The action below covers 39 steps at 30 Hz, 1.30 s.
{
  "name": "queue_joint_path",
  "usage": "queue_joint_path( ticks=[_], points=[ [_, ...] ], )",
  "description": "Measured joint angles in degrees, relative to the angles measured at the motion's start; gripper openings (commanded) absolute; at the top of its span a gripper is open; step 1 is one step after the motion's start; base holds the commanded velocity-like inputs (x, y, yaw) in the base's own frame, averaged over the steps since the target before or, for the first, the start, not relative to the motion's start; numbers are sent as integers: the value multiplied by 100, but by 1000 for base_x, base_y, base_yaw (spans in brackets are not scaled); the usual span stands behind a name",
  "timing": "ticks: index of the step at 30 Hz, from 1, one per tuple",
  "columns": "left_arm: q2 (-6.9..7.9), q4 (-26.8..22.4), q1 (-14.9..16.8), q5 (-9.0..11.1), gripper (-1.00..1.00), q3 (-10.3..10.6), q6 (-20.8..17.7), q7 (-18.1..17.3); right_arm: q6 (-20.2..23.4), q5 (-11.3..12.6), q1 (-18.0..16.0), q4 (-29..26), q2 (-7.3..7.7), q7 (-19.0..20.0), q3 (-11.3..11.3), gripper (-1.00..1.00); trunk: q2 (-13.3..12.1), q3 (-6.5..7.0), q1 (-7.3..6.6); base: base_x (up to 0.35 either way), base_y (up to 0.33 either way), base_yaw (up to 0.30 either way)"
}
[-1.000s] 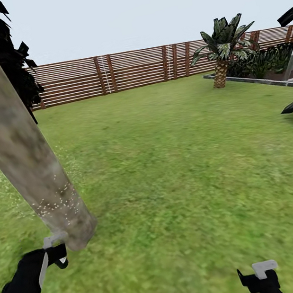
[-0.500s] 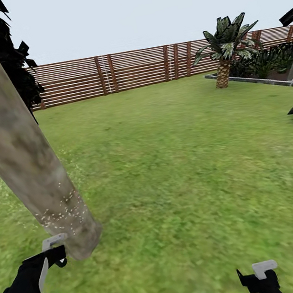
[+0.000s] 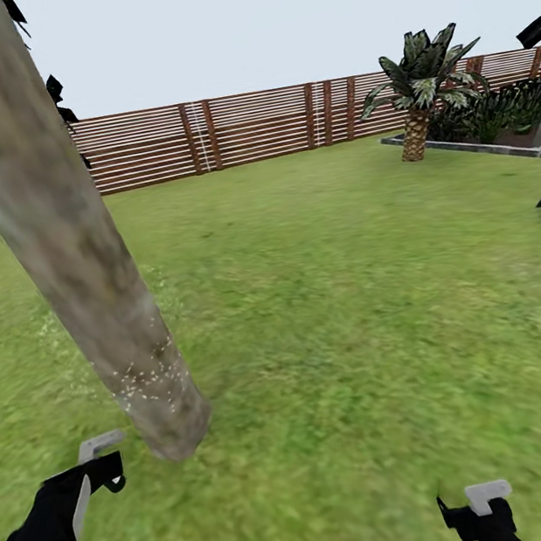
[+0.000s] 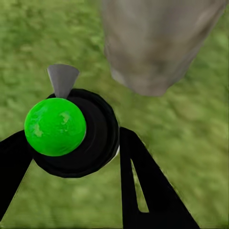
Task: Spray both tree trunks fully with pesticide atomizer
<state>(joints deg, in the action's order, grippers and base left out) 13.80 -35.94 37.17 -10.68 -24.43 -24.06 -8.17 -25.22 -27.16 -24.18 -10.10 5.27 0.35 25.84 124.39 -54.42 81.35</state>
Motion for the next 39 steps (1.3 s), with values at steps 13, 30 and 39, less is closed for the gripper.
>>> queue_joint_path(
  ticks=[13,30,39],
  points=[
    [-9,0,0,-4,-100,3,-3,-1,0,0,-3,-1,0,1,0,100,0,0,0,-163,240,-249],
    [-110,-1634,131,-21,-100,568,-1691,-53,0,8,-1,-1,9,-2,-2,100,1,0,-1,-132,73,-69],
    [-27,-2055,774,-34,-100,1055,-2813,-76,0,9,-2,-1,9,0,0,100,0,0,0,-6,3,0]
  ],
)
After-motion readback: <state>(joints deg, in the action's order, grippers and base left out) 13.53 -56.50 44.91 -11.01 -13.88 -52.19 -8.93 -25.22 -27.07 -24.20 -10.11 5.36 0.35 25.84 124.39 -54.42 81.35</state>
